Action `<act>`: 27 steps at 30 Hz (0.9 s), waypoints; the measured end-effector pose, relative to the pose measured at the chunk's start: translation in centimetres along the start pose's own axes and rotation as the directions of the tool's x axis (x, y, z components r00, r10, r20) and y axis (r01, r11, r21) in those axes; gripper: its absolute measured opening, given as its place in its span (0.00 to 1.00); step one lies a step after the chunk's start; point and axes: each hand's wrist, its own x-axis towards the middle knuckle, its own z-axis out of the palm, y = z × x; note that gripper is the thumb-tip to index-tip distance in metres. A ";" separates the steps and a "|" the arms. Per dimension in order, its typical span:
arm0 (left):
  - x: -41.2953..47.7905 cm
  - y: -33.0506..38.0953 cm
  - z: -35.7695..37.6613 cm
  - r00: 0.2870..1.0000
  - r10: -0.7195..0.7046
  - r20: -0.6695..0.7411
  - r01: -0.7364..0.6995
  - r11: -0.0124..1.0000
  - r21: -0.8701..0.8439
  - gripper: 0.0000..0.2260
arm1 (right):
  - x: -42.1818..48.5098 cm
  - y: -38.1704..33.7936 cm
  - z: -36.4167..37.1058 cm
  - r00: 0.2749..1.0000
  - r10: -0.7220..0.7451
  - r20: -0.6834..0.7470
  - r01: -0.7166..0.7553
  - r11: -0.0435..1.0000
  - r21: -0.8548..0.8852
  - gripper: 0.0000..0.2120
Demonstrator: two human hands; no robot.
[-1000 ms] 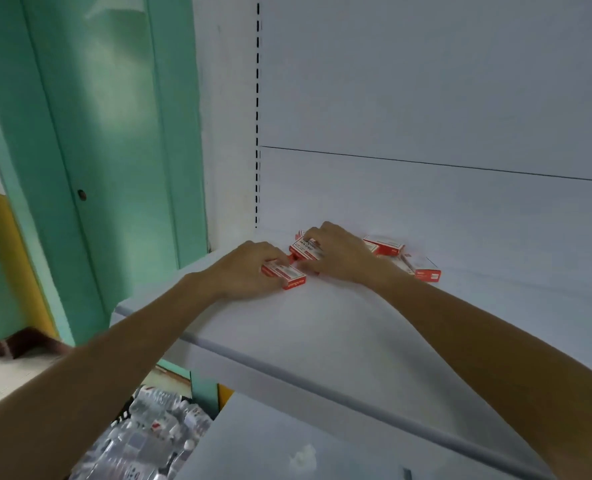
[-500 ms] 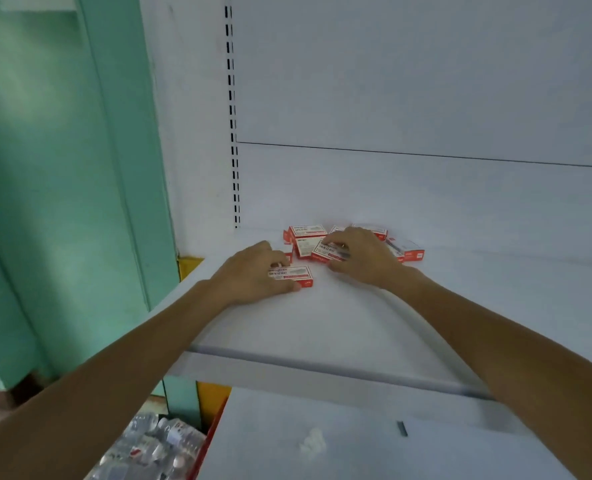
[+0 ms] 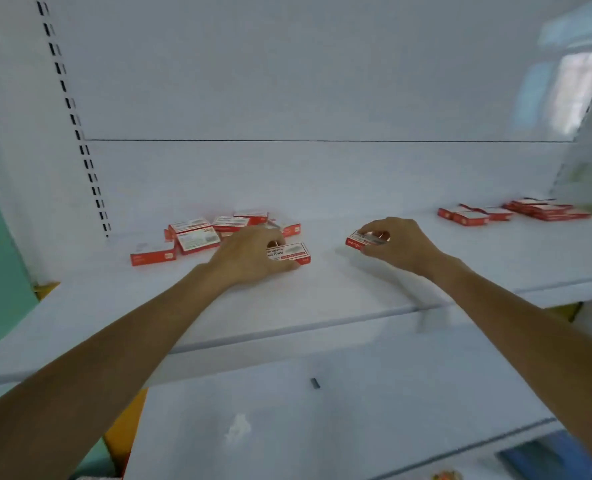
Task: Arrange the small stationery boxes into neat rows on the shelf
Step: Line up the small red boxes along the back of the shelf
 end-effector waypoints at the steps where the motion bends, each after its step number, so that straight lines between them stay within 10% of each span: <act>1: 0.8 1.5 0.8 0.999 0.030 0.027 -0.029 0.999 -0.032 0.20 | -0.6 1.4 -1.1 0.999 0.031 -0.012 -0.032 0.999 -0.015 0.15; 27: 14.1 37.1 16.2 0.940 0.326 0.104 -0.274 0.899 -0.343 0.17 | -13.6 32.9 -21.1 0.931 0.326 -0.165 -0.350 0.925 -0.147 0.17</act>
